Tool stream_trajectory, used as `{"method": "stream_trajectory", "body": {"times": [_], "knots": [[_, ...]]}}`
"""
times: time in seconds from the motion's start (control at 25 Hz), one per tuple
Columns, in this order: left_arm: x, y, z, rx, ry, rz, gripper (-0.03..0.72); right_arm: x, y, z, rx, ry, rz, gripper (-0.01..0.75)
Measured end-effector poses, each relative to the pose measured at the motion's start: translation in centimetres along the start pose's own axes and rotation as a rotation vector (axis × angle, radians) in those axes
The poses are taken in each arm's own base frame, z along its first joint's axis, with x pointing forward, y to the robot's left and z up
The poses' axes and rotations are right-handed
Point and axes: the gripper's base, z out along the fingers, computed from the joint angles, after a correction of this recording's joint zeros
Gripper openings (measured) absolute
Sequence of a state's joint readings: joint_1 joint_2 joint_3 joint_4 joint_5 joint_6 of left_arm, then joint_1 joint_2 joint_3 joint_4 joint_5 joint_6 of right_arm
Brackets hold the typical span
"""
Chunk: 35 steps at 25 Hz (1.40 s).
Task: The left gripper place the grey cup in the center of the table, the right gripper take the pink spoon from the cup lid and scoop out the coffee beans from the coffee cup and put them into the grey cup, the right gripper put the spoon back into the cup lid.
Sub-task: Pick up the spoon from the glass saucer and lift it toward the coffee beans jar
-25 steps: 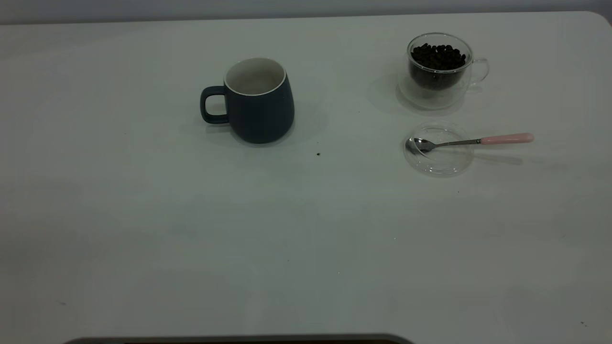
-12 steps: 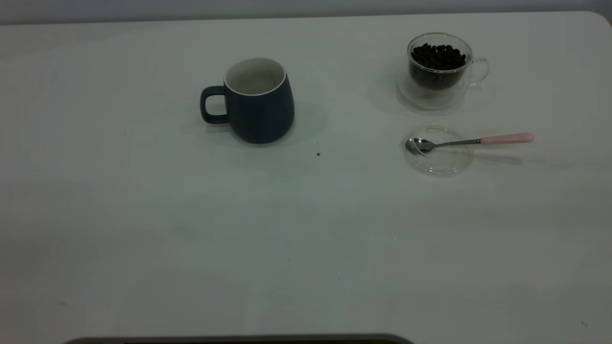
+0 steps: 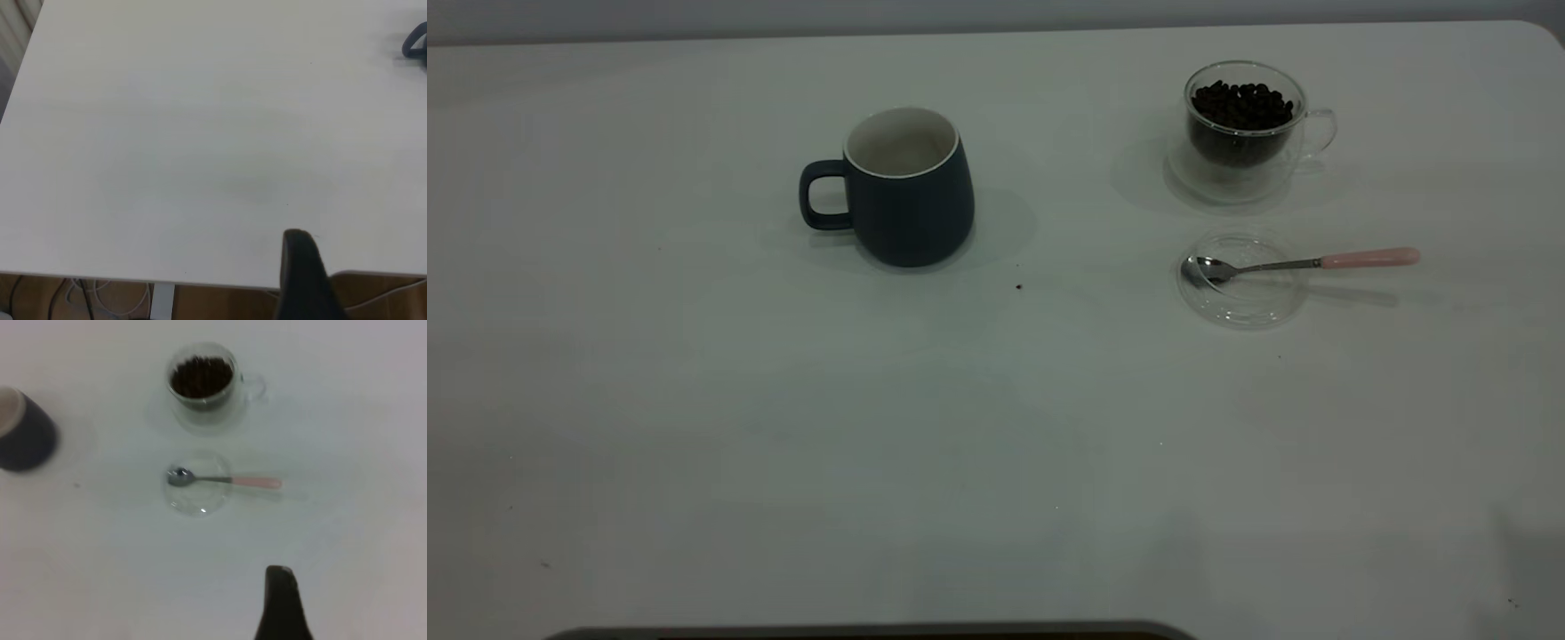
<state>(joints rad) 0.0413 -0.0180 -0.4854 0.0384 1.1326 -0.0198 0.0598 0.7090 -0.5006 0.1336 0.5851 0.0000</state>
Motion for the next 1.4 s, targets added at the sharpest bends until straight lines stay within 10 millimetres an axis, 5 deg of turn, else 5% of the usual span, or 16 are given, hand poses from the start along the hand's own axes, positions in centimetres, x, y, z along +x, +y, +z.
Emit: {"method": "stream_trajectory", "body": {"times": [0.28, 0.52, 0.76, 1.04, 1.4], "knots": [[0.0, 0.0, 0.0, 0.000, 0.000, 0.000, 0.501, -6.7, -0.2, 10.1, 0.021, 0.141, -0.159, 0.591], [0.0, 0.0, 0.0, 0.000, 0.000, 0.000, 0.501, -8.7, -1.2, 19.8, -0.003, 0.320, -0.184, 0.589], [0.0, 0.0, 0.0, 0.000, 0.000, 0.000, 0.501, -6.0, -6.2, 26.0, -0.093, 0.534, -0.043, 0.589], [0.0, 0.0, 0.0, 0.000, 0.000, 0.000, 0.501, -3.0, -11.3, 28.1, -0.230, 0.528, 0.193, 0.589], [0.0, 0.0, 0.0, 0.000, 0.000, -0.003, 0.501, 2.3, -14.7, 31.2, -0.405, 0.502, 0.353, 0.589]]}}
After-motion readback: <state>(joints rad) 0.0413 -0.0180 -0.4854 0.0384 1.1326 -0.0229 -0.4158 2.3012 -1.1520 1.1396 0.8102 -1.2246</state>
